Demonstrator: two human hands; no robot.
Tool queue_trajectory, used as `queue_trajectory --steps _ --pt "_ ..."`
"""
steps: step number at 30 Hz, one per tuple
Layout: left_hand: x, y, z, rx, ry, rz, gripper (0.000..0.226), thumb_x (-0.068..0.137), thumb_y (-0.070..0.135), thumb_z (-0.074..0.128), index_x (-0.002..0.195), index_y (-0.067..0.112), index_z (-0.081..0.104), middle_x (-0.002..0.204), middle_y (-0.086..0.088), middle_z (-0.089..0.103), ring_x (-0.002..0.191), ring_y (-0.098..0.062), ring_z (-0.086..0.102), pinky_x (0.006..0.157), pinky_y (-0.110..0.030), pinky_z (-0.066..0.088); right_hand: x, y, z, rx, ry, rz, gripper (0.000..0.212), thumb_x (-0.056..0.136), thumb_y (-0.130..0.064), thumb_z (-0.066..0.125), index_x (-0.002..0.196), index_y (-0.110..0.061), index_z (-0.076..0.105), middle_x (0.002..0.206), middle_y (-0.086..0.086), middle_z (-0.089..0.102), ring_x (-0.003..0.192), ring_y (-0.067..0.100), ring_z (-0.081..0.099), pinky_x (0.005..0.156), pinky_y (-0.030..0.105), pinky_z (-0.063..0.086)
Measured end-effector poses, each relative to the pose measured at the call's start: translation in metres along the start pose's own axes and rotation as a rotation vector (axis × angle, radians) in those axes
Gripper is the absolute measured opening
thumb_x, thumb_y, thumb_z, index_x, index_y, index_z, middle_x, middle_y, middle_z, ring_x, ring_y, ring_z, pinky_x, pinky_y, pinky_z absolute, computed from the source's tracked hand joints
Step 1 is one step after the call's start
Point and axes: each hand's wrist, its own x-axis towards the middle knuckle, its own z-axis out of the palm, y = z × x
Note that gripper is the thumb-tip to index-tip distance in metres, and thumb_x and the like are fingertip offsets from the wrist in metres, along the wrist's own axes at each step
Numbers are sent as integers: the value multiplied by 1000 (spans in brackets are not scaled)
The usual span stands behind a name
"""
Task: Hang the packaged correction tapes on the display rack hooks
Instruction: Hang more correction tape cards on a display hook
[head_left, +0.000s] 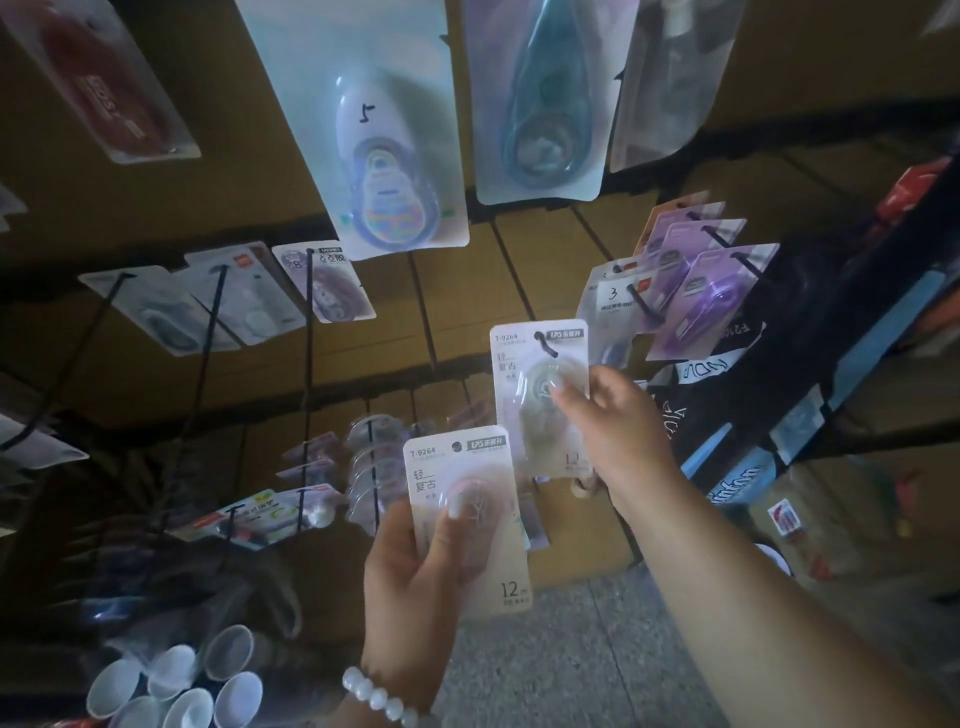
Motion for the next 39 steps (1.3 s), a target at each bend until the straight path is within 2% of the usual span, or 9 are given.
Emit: queue_trajectory --steps 3,7,12,15,19,22,29,31,39 --pt "3 3 3 -4 -19 3 38 67 55 77 90 26 73 89 -10 77 91 -39 72 75 -63 58 22 -2 8 -33 19 23 31 84 -36 64 95 -7 65 95 14 71 89 31 66 66 32 45" --pt "8 9 12 -7 -62 18 26 76 43 76 89 21 74 84 -7 77 80 -29 72 70 -50 61 49 -6 18 -64 18 5 27 85 -29 64 75 -5 58 70 10 60 61 19 51 55 29 37" --pt "19 16 26 -8 -85 49 42 67 55 71 94 22 72 92 -10 76 91 -37 72 76 -64 57 86 -11 28 -195 52 61 38 85 -39 62 59 -17 44 57 0 45 61 21 45 57 30 31" --pt "25 21 34 3 -98 61 39 70 53 71 93 21 71 92 -10 76 94 -39 70 76 -64 57 96 -12 29 -315 34 42 49 86 -50 55 94 -3 64 85 10 61 82 23 53 56 24 30" --pt "29 24 41 5 -116 53 32 75 43 68 94 18 69 92 -9 75 87 -31 73 70 -56 61 95 -8 26 -447 -82 56 55 91 -49 46 117 -2 58 113 14 63 103 29 57 73 25 34" --pt "29 25 47 -38 -135 31 28 78 39 70 93 15 69 92 -12 75 84 -28 73 69 -51 62 65 -8 17 -316 -139 9 31 93 -44 40 100 -17 53 99 1 51 91 14 45 70 24 32" --pt "33 25 59 34 -180 105 40 75 49 68 96 15 68 85 -1 75 76 -12 72 62 -30 60 -28 -21 -15 205 59 -59 32 81 -52 52 85 -23 66 84 -8 71 83 9 67 73 27 52" --pt "35 26 63 49 -183 120 42 73 50 68 94 13 68 78 0 73 71 -9 69 60 -26 58 -26 -21 -17 245 77 -78 13 80 -36 65 81 -23 65 78 -14 70 74 -2 64 67 12 49" --pt "39 23 71 103 -182 70 38 80 50 68 91 13 69 81 -7 73 68 -8 69 57 -27 58 -13 -12 -17 155 154 -83 9 82 -24 67 77 -19 62 71 -2 67 61 2 58 56 9 44"
